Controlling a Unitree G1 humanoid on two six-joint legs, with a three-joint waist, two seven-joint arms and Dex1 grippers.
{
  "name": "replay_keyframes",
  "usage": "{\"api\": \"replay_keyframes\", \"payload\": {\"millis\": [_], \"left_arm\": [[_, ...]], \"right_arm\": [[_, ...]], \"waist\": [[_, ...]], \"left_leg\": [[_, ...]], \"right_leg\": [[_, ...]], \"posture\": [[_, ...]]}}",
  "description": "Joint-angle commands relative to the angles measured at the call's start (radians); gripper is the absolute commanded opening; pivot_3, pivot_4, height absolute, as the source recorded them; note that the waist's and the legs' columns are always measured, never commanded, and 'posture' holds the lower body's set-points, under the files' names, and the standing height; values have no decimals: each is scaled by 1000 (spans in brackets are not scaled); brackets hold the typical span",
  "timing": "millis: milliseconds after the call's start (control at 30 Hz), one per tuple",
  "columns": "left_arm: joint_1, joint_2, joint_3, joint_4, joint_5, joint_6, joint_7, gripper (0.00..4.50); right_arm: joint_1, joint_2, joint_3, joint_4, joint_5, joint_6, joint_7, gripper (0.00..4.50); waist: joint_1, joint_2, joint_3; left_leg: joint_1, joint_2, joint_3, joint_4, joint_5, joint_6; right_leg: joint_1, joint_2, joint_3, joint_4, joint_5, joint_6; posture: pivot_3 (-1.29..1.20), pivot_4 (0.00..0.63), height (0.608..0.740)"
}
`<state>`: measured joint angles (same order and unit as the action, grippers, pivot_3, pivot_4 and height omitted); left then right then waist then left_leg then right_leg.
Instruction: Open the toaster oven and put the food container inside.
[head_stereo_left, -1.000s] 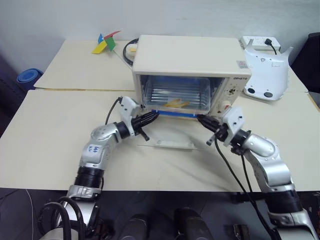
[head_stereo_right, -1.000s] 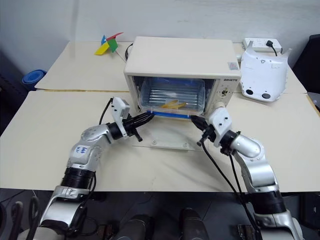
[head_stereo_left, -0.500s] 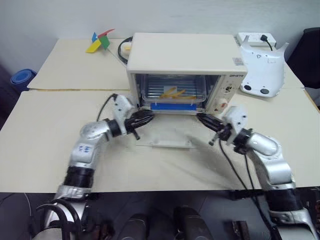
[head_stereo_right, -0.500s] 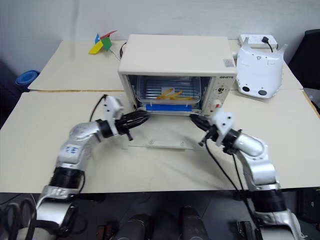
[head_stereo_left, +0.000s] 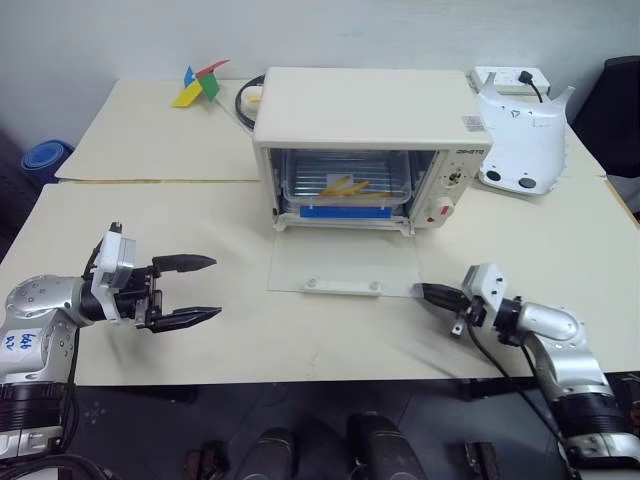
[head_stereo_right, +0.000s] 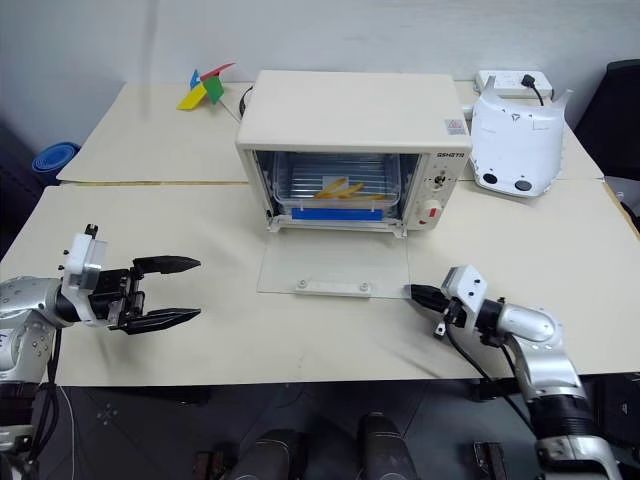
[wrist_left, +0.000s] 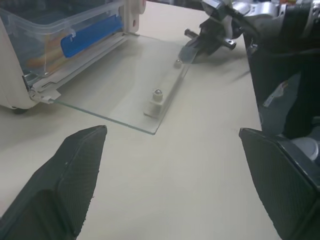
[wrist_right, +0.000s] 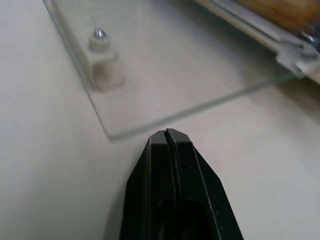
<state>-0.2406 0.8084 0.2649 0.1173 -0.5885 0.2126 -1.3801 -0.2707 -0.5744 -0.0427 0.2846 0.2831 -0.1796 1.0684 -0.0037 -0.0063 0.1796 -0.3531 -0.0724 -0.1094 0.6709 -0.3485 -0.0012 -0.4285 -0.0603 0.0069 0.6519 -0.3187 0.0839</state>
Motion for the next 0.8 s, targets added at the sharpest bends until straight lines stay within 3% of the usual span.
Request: {"api": "replay_keyframes", "payload": {"millis": [33, 233, 433, 533, 667, 800], "left_arm": [[7, -11, 63, -31, -39, 10, 51, 4467], [33, -72, 140, -83, -82, 61, 205, 4467], [133, -87, 115, -103, 58, -81, 255, 4467], [189, -79, 104, -90, 107, -143, 248, 4500], [231, -87, 114, -89, 141, -190, 279, 4500], [263, -101, 110, -111, 158, -233, 305, 4500]], "right_arm": [[-29, 39, -29, -42, 70, -22, 2, 0], [-67, 105, -137, -191, 260, 65, -72, 0], [-73, 62, -176, -353, 363, 207, -101, 0], [-13, -21, -139, -385, 306, 188, 7, 597], [83, -87, -122, -318, 208, 60, 123, 1896], [138, -82, -142, -230, 165, -40, 139, 3080]], "waist": [[0, 0, 0], [1, 0, 0], [0, 0, 0], [4, 0, 0], [11, 0, 0], [15, 0, 0]], "left_leg": [[0, 0, 0, 0, 0, 0], [0, 0, 0, 0, 0, 0], [0, 0, 0, -2, 0, 0], [0, 0, 0, -4, 0, 0], [0, 0, 0, -3, 0, 1], [0, 0, 0, -3, 0, 1]], "right_leg": [[0, 0, 0, 0, 0, 0], [0, 0, 0, 0, 0, 0], [-1, 0, 0, -1, 0, 0], [-1, 0, 0, -3, 0, 0], [1, 0, 0, -5, 0, 0], [2, -1, 0, -5, 0, 0]], "posture": [[0, 150, 740], [0, 150, 740], [0, 150, 740], [0, 150, 740], [0, 150, 740], [0, 150, 740]]}}
